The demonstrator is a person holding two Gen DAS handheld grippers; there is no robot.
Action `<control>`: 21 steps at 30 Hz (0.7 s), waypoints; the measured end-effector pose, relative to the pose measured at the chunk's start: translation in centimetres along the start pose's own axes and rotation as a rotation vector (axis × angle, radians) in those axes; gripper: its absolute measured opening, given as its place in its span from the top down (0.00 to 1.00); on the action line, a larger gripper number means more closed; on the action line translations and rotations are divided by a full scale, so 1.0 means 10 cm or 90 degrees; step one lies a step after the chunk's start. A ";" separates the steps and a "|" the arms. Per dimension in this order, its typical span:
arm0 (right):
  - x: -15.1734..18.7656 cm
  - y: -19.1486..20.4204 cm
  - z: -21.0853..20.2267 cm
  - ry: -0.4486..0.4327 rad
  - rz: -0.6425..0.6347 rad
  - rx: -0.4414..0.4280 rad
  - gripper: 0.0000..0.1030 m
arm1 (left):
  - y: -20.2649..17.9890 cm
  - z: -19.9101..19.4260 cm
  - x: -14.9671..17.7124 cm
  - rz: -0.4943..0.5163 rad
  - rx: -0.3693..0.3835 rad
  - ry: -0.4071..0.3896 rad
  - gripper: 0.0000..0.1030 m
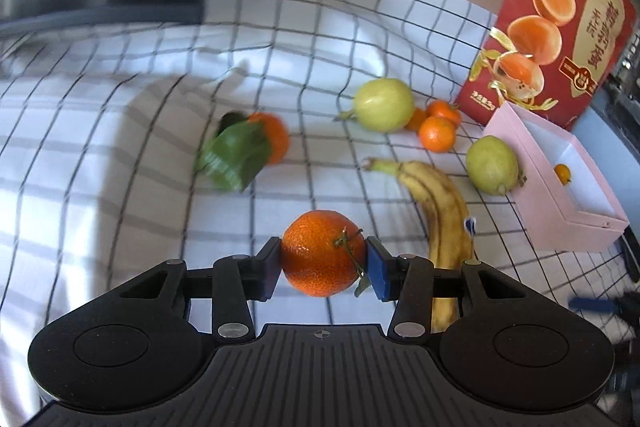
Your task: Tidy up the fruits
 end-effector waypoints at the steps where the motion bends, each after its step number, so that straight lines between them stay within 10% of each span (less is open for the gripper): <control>1: -0.09 0.06 -0.02 -0.021 -0.003 -0.004 0.11 | 0.02 -0.06 0.05 -0.009 0.000 0.004 0.52; 11: -0.76 0.68 0.46 -0.041 -0.011 -0.019 0.11 | -0.02 -0.38 0.52 -0.081 0.000 0.047 0.52; 21: -0.74 0.82 0.82 -0.016 -0.016 0.032 0.20 | 0.03 -0.54 0.67 -0.096 -0.015 0.055 0.52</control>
Point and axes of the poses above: each gripper's, at about its wrist camera, not at the fingertips, and z roughly the way its jaws point, y to its left, x to its underside, the point moved 5 cm from there along z, roughly the way its jaws point, and after that the axes turned 1 degree about x, right-handed, at the moved point
